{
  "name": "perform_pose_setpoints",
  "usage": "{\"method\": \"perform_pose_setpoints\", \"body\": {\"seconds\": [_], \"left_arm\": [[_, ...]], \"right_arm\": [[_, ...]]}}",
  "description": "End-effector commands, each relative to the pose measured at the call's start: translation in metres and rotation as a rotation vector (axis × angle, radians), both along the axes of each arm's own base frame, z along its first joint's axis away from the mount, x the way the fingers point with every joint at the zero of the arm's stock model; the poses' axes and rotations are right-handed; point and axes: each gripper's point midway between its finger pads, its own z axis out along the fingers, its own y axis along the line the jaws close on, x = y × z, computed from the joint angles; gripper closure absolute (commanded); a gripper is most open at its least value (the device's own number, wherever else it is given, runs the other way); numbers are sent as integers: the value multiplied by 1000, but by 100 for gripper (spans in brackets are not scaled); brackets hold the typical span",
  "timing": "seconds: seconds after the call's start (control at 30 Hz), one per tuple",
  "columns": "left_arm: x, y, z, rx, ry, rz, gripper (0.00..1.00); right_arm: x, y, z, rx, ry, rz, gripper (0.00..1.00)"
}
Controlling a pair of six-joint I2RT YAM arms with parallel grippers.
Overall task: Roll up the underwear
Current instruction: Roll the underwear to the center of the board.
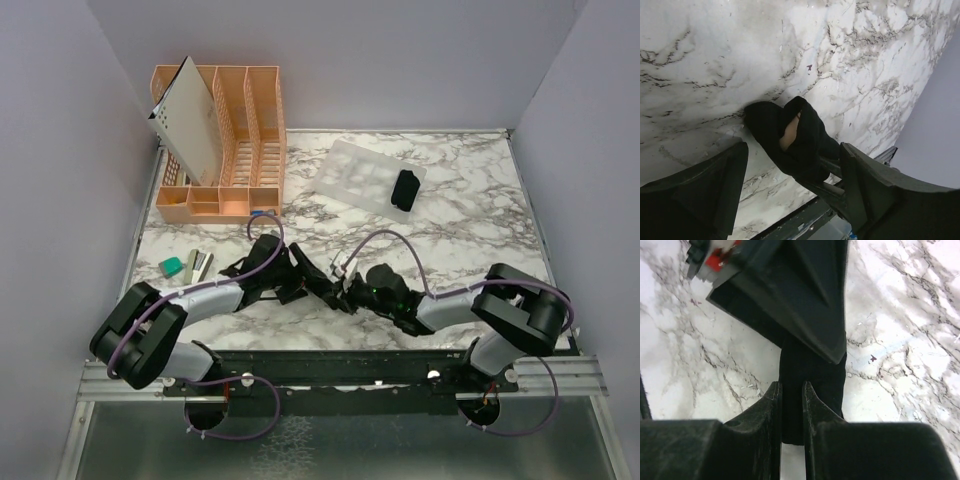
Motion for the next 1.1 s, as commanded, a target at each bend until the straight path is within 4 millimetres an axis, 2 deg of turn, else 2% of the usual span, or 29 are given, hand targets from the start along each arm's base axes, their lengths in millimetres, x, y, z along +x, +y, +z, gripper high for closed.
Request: {"method": "perform_pose_setpoints", "body": {"seconds": [0.0, 0.2, 0.6, 0.97, 1.07], "left_arm": [[2, -4, 3, -30, -73, -34, 21], [-2, -6, -5, -19, -60, -57, 21], [-2, 4, -12, 77, -73, -60, 25], [8, 12, -25, 178, -83, -59, 33], [11, 11, -28, 187, -79, -58, 43]], "right_arm": [[-39, -12, -37, 41, 347, 103, 84], [-30, -21, -35, 193, 527, 64, 84], [-18, -22, -32, 425, 752, 28, 85], [-20, -18, -34, 437, 783, 64, 82], [-21, -18, -35, 426, 785, 77, 80]]}}
